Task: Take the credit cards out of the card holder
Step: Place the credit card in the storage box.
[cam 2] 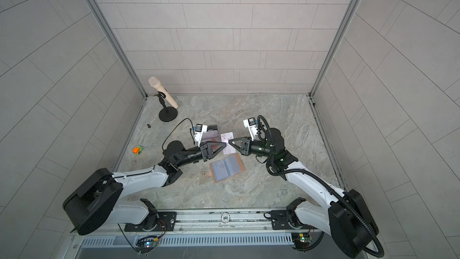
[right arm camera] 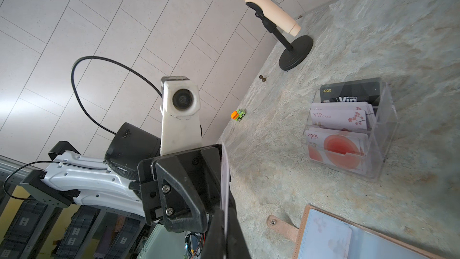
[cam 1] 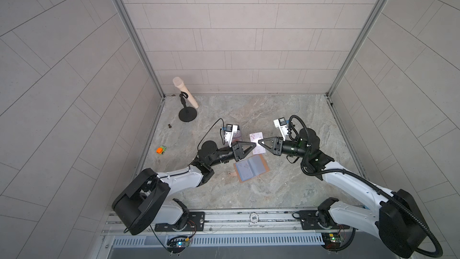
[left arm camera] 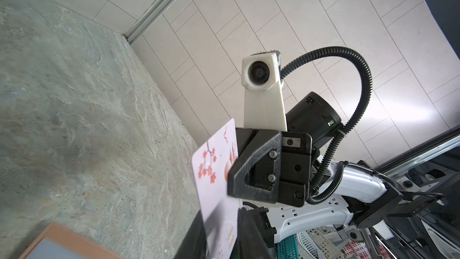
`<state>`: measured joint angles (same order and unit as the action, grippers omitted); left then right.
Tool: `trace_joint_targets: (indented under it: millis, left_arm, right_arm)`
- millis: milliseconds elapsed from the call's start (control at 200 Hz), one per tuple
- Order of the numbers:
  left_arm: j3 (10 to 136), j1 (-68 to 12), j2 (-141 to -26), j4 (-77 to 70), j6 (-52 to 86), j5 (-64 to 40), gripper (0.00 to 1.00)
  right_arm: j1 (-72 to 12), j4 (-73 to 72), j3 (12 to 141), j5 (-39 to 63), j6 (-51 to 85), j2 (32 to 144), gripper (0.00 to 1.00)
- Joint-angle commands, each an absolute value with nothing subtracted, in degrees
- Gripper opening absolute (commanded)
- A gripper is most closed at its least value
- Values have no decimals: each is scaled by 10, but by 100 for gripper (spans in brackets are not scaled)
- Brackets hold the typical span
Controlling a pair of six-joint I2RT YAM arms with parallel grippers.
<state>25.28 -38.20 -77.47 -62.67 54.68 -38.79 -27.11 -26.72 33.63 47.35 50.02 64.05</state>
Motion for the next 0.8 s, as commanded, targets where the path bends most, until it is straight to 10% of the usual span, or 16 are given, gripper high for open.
trace_joint_targets:
  millis: [0, 350, 796]
  left_arm:
    - [270, -381, -770, -674, 555, -409, 22]
    - [271, -381, -765, -676, 568, -409, 8]
    - [281, -338, -725, -560, 516, -439, 4]
  right_arm:
    - [-275, -281, 343, 470, 505, 654, 0]
    - [-277, -260, 347, 469, 492, 660, 4]
    - [-276, -13, 403, 437, 334, 608, 55]
